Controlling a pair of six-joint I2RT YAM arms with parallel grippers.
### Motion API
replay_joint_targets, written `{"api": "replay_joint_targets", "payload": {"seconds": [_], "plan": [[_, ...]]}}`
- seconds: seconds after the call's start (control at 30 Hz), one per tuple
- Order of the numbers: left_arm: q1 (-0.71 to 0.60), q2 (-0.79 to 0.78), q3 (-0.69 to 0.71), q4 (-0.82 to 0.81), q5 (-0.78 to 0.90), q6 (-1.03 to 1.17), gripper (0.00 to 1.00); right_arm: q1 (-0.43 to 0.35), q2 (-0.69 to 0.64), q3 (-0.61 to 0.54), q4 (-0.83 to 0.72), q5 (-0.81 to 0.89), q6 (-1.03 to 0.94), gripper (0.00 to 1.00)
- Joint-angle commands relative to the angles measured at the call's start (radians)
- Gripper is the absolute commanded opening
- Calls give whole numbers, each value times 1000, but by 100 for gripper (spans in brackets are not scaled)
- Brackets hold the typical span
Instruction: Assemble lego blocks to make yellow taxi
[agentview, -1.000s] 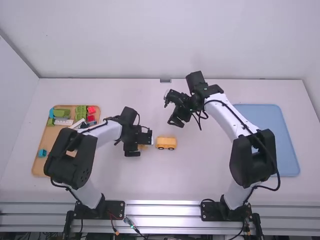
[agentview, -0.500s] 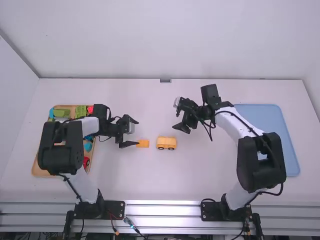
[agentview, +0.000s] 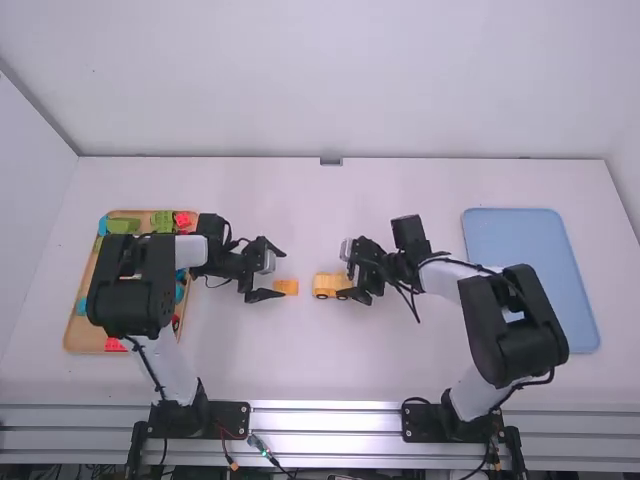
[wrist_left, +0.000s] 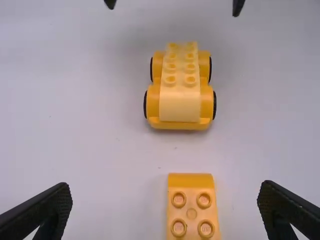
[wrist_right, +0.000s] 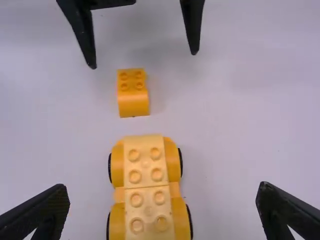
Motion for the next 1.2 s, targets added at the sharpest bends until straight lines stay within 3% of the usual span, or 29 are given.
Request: {"api": "replay_joint_targets", "payload": {"seconds": [0.0, 0.47, 0.6, 0.7, 0.73, 0.87, 0.97, 1.03, 1.17], "plan": [[-3, 30, -18, 16, -9, 20, 99, -15, -27, -40, 23, -55, -6, 99], [-17, 148, -23, 113, -1, -28, 98, -47, -21, -111, 85, -97, -13, 100], [-23, 164, -21, 119, -1, -27, 83, -43, -21, -111, 84, -94, -13, 96], [-20, 164, -22, 122, 6, -27, 55, -51, -21, -111, 82, -94, -13, 88], [-24, 164, -22, 121, 3, -28, 50, -53, -21, -111, 80, -94, -13, 85], [-16, 164, -22, 115, 6, -28, 53, -47, -20, -113, 80, -93, -13, 82], [-16, 164, -22, 116, 2, -28, 49, -39, -6, -116, 90, -85, -14, 82], [-16, 164, -22, 116, -3, -28, 26, -28, 24, -118, 127, -70, -10, 81], [-16, 164, -22, 107, -2, -28, 23, -18, 116, -118, 257, -71, 60, 82]]}}
